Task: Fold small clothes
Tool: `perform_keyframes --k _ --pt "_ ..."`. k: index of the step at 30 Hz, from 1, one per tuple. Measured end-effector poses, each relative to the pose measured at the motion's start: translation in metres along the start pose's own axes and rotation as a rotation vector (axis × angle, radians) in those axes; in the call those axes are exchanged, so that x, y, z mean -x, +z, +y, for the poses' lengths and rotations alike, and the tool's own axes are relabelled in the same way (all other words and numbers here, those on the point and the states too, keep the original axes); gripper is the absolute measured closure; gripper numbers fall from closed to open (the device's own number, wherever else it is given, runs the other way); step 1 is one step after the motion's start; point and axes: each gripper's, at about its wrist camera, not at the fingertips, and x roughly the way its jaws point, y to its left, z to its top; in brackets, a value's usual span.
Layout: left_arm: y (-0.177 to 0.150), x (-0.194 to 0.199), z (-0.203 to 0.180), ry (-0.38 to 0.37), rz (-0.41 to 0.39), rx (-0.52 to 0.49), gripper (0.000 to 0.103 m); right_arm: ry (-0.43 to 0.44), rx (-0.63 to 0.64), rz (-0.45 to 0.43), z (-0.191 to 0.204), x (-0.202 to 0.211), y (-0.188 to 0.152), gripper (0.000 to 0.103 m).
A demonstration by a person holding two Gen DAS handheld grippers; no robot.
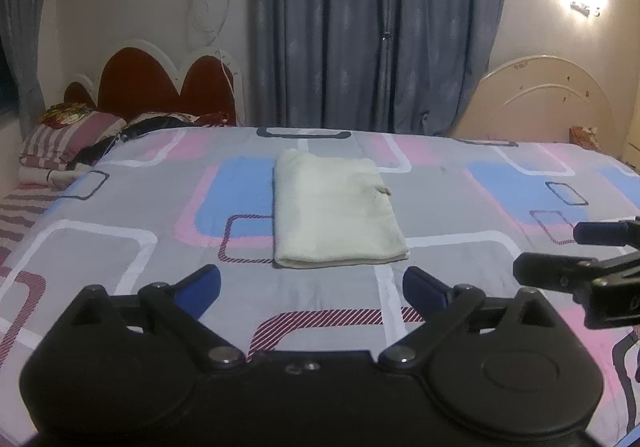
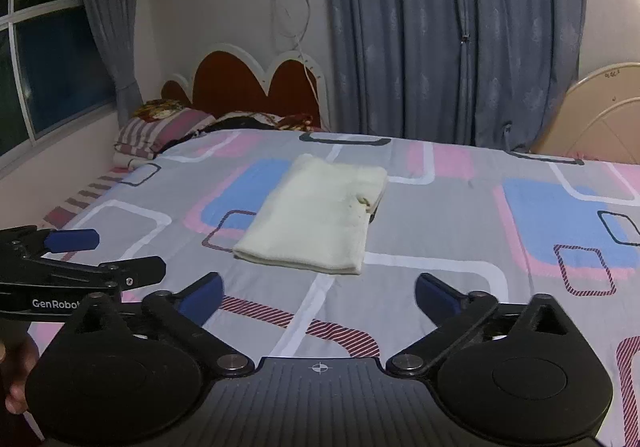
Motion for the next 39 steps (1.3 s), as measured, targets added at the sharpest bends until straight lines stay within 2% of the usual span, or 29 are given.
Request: perform_keyframes --k 13,39 --pt "0.003 0.006 0.002 0.009 -0.028 -0.02 0.005 -0.071 0.013 -0.029 -0.011 0.007 -0.004 0.0" --pt "0.006 0.008 0.003 0.0 -0.036 -0.033 0.005 -0.087 0.01 -0.048 -0.022 0.013 -0.003 0.0"
